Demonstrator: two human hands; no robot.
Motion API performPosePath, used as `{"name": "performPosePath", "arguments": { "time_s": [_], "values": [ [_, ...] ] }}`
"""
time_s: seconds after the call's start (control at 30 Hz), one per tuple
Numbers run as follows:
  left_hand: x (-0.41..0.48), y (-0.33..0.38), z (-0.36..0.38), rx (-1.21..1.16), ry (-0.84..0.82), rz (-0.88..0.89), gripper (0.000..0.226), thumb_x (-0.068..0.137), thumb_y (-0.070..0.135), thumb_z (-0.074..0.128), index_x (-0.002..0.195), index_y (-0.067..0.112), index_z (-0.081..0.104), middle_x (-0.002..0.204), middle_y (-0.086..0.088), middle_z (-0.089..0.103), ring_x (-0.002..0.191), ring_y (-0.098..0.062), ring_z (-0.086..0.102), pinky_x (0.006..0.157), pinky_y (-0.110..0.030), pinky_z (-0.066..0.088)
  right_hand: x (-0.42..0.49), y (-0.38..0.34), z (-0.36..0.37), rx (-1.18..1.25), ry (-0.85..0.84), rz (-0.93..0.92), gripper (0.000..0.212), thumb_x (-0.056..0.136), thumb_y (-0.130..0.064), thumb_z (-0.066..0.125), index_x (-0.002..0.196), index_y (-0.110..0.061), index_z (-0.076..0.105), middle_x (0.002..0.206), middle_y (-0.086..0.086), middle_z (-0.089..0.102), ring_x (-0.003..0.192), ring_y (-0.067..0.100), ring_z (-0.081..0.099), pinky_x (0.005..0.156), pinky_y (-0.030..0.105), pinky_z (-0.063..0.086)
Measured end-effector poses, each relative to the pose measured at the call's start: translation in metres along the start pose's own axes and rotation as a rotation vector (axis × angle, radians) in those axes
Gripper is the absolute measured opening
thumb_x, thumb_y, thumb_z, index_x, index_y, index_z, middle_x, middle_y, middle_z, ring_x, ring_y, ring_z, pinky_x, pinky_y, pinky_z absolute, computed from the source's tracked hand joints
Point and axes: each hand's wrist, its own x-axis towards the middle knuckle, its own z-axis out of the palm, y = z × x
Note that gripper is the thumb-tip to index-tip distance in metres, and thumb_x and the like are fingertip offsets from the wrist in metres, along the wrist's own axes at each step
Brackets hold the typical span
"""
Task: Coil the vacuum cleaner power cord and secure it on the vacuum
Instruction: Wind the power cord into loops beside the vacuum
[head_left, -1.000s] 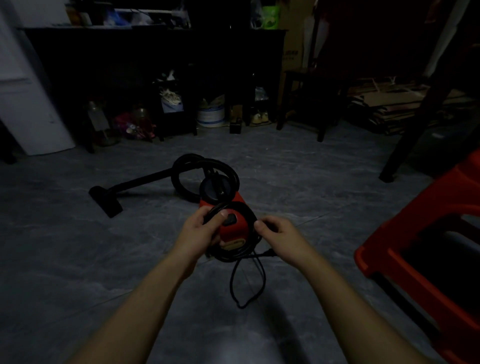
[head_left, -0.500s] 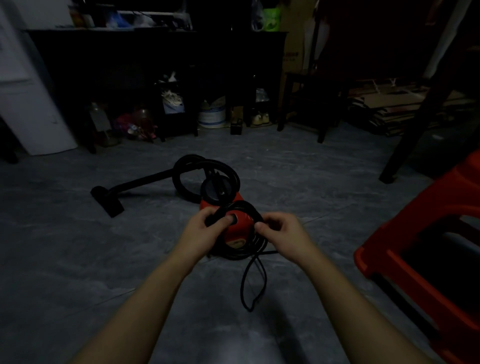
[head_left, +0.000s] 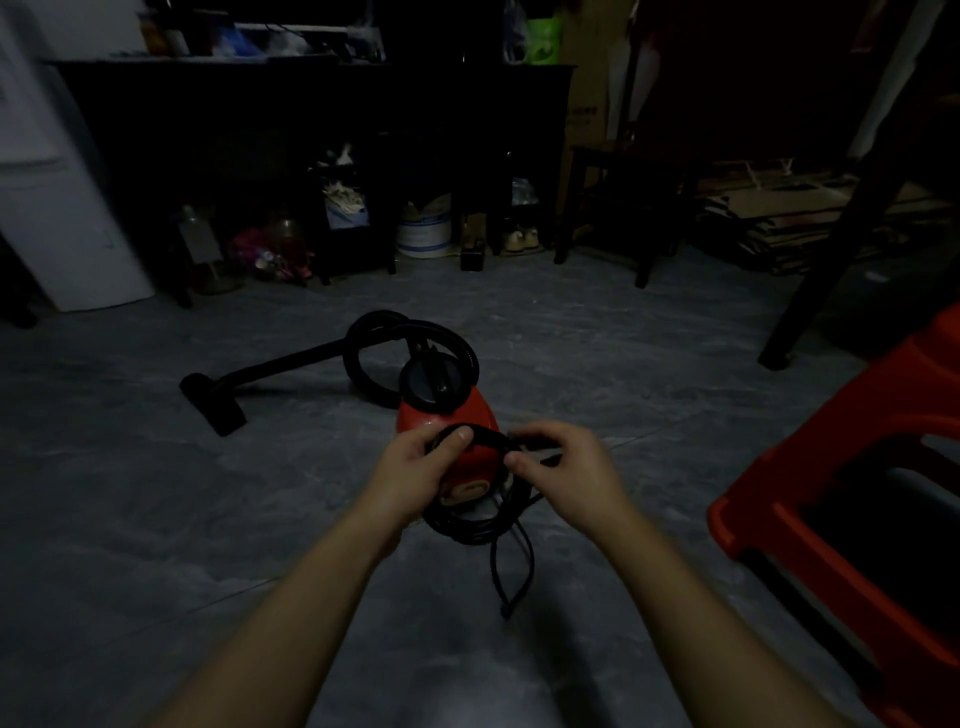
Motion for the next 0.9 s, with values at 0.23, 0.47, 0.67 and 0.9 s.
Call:
{"name": "performPosePath", "arguments": {
  "time_s": [0.23, 0.47, 0.67, 0.9],
  "values": [
    [0.005, -0.002, -0.002, -0.074, 0.202, 0.066, 0.013, 0.095, 0.028, 0.062, 0.093, 0.018, 0.071, 0.084, 0.006, 0.073, 0.078, -0.008, 0.068, 0.063, -0.017, 0.052, 0.001, 0.004, -0.007, -0.038, 0.229, -0.022, 0.005, 0.084, -0.028, 0.075, 0.083, -0.029, 0.07, 0.083, -0.011, 0.069, 0.08, 0.001, 0.065, 0.069, 0.021, 0.053],
    [0.006, -0.002, -0.002, -0.065, 0.159, 0.121, 0.013, 0.093, 0.033, 0.065, 0.096, 0.024, 0.073, 0.095, 0.003, 0.077, 0.092, -0.014, 0.072, 0.086, -0.037, 0.057, 0.004, 0.037, 0.017, -0.022, -0.174, 0.345, 0.053, 0.082, -0.062, 0.054, 0.078, -0.011, 0.068, 0.081, 0.012, 0.075, 0.076, 0.028, 0.072, 0.079, 0.048, 0.057],
    [0.005, -0.004, -0.005, 0.072, 0.077, 0.224, 0.011, 0.095, 0.03, 0.063, 0.097, 0.022, 0.07, 0.095, -0.001, 0.075, 0.093, -0.017, 0.071, 0.086, -0.04, 0.056, 0.007, 0.022, 0.023, 0.227, -0.136, 0.232, 0.015, 0.098, -0.025, 0.055, 0.093, -0.019, 0.068, 0.097, 0.019, 0.072, 0.085, 0.031, 0.07, 0.08, 0.046, 0.056],
    [0.006, -0.005, -0.006, 0.059, 0.042, 0.227, 0.017, 0.097, 0.031, 0.059, 0.105, 0.023, 0.072, 0.1, 0.0, 0.075, 0.094, -0.014, 0.071, 0.075, -0.027, 0.055, 0.002, 0.017, 0.023, 0.244, -0.073, 0.093, 0.01, 0.098, -0.027, 0.057, 0.105, -0.032, 0.062, 0.092, -0.003, 0.069, 0.085, 0.012, 0.067, 0.072, 0.025, 0.051]
  ]
}}
